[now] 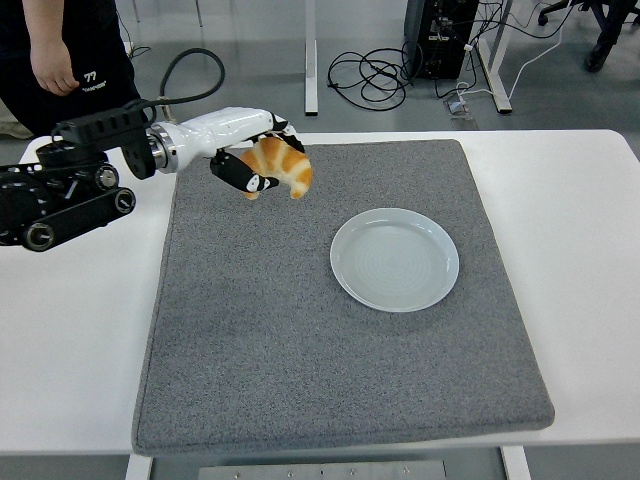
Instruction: Place the bread on the plate
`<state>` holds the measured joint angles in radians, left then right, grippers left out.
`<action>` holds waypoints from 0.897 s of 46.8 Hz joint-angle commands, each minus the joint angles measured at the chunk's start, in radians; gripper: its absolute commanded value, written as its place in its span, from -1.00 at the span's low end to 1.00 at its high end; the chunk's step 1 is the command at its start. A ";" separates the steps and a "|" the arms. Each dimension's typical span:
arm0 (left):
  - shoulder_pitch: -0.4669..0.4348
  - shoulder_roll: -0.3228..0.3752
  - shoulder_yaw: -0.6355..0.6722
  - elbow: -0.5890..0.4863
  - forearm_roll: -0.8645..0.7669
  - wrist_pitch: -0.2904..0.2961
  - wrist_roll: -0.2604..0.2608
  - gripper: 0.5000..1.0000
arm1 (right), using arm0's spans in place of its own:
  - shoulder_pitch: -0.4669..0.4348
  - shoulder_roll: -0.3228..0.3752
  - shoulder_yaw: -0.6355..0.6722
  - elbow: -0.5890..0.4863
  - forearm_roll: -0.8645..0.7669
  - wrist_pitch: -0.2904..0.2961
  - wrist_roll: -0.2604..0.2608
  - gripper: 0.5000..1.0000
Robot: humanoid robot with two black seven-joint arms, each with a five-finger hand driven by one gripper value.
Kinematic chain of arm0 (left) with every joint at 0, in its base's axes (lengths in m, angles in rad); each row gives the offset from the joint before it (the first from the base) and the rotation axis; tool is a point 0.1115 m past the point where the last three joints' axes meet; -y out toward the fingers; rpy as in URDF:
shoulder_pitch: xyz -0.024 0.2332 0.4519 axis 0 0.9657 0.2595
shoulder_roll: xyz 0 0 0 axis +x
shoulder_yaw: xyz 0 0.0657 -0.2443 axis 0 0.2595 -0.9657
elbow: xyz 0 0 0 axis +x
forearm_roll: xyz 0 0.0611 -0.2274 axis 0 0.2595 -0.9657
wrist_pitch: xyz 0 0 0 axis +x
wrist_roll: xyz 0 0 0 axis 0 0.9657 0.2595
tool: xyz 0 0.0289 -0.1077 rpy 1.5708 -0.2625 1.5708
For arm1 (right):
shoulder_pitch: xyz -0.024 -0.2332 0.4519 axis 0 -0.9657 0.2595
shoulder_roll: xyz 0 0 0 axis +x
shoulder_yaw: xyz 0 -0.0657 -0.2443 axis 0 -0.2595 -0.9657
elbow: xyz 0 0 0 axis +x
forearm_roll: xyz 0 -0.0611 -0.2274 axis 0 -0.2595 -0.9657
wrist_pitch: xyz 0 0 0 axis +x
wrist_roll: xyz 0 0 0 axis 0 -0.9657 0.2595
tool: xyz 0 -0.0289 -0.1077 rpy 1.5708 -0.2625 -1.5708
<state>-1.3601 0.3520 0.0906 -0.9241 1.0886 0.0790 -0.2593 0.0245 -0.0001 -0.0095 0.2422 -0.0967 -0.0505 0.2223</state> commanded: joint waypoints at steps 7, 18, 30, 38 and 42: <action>-0.013 -0.162 0.003 0.116 0.001 -0.022 -0.001 -0.88 | -0.001 0.000 0.000 0.000 0.000 0.000 0.000 1.00; -0.019 -0.272 0.006 0.120 0.002 -0.027 0.000 -0.87 | -0.003 0.000 0.000 0.000 0.000 0.000 0.000 1.00; -0.013 -0.340 0.057 0.122 0.004 -0.039 -0.001 -0.85 | -0.005 0.000 0.000 0.000 0.000 0.000 0.000 1.00; 0.015 -0.352 0.063 0.123 0.004 -0.031 -0.001 -0.84 | -0.006 0.000 0.000 -0.001 0.000 0.000 0.000 1.00; 0.032 -0.352 0.063 0.132 0.004 -0.031 -0.001 -0.80 | -0.009 0.000 0.000 -0.001 0.000 0.000 0.000 1.00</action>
<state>-1.3381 -0.0002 0.1537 -0.7986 1.0911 0.0472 -0.2612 0.0171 0.0000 -0.0096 0.2407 -0.0966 -0.0506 0.2223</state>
